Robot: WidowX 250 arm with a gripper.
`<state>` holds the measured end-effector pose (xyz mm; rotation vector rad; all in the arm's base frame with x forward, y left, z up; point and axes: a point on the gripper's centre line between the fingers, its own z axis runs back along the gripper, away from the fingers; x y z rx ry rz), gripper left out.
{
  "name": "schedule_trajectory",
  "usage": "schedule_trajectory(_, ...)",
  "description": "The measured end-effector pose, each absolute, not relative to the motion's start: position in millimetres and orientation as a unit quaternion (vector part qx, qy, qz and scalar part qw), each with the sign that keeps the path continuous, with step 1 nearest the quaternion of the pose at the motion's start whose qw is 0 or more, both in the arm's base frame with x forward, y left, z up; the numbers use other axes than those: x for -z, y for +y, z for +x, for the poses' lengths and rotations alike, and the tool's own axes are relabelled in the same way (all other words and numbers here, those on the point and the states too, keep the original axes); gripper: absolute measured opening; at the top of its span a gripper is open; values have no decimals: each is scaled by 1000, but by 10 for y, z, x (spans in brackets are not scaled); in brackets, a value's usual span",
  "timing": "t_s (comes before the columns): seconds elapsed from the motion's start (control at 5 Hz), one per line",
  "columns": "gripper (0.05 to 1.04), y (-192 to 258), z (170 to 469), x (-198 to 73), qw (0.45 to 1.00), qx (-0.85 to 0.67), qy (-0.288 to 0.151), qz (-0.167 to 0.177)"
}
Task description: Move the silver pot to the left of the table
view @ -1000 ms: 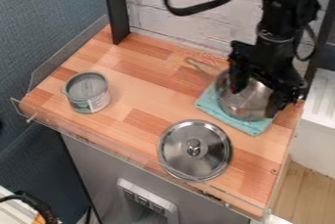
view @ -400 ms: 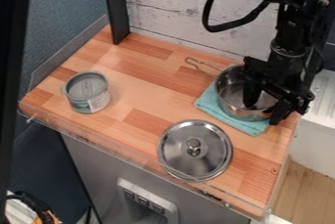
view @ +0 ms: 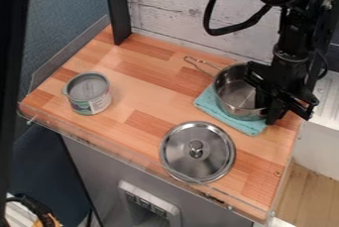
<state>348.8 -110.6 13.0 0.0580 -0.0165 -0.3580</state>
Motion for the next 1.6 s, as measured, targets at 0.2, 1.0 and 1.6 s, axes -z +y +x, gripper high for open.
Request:
schedule_trajectory(0.2,82,-1093,3462,-150,983,179,-5,31)
schedule_trajectory(1.0,78,-39,3250,-758,993,84,-46,71)
schedule_trajectory(1.6,78,833,3512,-436,995,-12,-16,98)
